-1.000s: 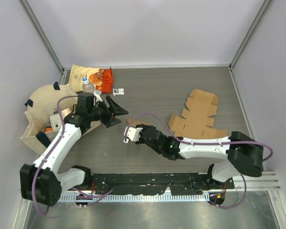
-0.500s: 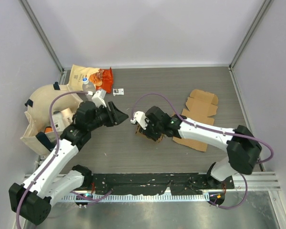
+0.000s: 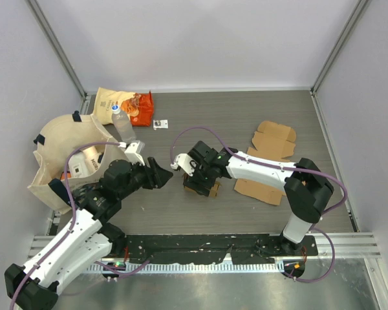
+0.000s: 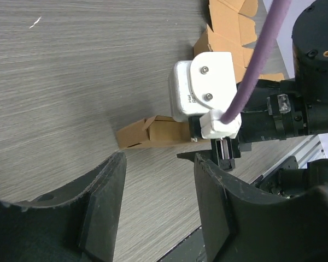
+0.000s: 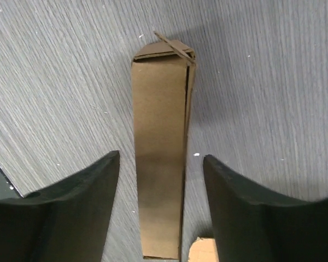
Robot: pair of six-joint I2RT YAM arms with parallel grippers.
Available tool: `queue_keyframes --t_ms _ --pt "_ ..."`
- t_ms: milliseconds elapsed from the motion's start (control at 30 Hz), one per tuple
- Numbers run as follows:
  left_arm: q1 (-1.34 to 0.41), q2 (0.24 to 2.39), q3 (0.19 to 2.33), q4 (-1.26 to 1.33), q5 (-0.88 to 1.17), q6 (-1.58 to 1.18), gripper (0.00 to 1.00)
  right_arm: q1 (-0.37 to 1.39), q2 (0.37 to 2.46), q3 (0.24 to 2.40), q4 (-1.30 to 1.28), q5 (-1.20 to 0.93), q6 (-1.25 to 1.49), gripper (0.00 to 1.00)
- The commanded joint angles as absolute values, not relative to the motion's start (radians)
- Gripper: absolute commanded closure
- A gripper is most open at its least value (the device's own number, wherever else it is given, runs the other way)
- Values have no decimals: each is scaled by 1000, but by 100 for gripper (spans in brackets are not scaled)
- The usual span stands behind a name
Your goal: Fold the paper box
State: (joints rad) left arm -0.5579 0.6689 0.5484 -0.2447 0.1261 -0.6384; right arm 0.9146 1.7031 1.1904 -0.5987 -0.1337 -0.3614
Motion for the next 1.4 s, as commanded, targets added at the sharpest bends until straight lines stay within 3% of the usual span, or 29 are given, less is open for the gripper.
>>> queue_keyframes --t_ms 0,67,133,367,533,667,867,1133,1367 --pt "-586 696 557 -232 112 -614 41 916 1615 1207 -548 -106 -319 27" --pt "-615 736 589 -245 97 -617 40 916 1576 1198 -517 -94 -249 19" --pt "-644 819 618 -262 72 -594 39 913 1504 1181 -500 -71 -195 17" --pt "-701 1035 758 -311 38 -503 45 859 1298 1094 -561 29 153 17" --pt "-701 1130 857 -386 80 -356 48 839 1214 974 -657 12 446 38" --pt "-701 1244 943 -468 153 -285 58 838 1089 873 -562 -5 537 45" --pt "-701 1287 971 -451 201 -250 62 838 1088 874 -565 97 473 55" --pt "-701 1333 1006 -499 202 -209 63 838 1158 891 -526 109 400 64" --pt "-701 1345 1011 -508 204 -198 68 838 1198 904 -522 130 361 65"
